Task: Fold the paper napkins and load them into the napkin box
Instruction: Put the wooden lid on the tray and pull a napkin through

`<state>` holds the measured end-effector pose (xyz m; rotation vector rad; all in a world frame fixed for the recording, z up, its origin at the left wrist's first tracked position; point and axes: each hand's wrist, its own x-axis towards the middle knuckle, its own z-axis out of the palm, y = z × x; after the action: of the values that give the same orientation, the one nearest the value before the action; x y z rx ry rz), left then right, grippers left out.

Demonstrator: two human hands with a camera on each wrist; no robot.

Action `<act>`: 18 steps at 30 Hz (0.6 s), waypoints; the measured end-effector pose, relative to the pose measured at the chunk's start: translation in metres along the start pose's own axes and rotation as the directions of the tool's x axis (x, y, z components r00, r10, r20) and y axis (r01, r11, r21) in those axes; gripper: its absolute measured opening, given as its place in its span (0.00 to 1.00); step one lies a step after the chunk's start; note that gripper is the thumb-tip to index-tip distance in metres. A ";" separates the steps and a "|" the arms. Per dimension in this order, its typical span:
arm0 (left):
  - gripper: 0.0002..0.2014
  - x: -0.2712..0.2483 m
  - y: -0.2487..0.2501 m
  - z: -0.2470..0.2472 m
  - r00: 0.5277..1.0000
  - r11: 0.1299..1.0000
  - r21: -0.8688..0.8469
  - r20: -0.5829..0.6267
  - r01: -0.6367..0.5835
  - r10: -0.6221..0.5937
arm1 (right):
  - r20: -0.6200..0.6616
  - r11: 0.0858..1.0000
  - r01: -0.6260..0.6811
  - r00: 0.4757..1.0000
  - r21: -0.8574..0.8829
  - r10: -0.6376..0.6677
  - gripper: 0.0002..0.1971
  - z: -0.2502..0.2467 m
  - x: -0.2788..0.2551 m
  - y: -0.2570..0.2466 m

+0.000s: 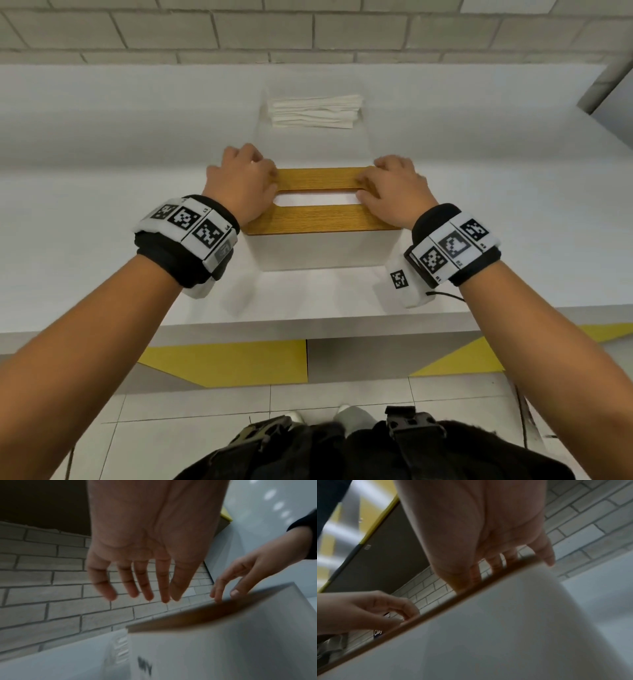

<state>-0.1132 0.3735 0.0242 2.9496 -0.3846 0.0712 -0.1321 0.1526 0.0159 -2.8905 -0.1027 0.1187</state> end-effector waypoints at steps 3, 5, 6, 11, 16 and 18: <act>0.10 0.011 0.012 -0.010 0.990 0.991 -0.038 0.067 -0.124 0.127 | -0.013 0.991 0.108 0.994 -0.080 -0.109 0.10 -0.016 0.006 -0.012; 0.09 0.016 0.019 -0.010 0.974 0.989 -0.061 0.174 -0.135 0.144 | 0.038 0.984 0.122 0.992 -0.129 -0.118 0.08 -0.019 0.011 -0.019; 0.09 0.018 0.021 -0.009 0.967 0.989 -0.066 0.209 -0.136 0.147 | 0.059 0.982 0.118 0.992 -0.148 -0.111 0.08 -0.019 0.014 -0.020; 0.11 0.024 0.025 -0.008 0.960 0.990 -0.069 0.243 -0.125 0.138 | 0.080 0.976 0.110 0.992 -0.187 -0.097 0.11 -0.018 0.020 -0.017; 0.11 0.031 0.027 -0.003 0.956 0.989 -0.028 0.253 -0.148 0.150 | 0.125 0.970 0.135 0.986 -0.202 -0.111 0.10 -0.020 0.028 -0.018; 0.11 0.033 0.027 0.000 0.952 0.987 -0.007 0.264 -0.158 0.154 | 0.137 0.973 0.128 0.985 -0.190 -0.103 0.10 -0.017 0.029 -0.019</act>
<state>-0.0884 0.3396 0.0309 2.9424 -0.6558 -0.3054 -0.1025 0.1691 0.0354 -3.0642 -0.3232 0.2856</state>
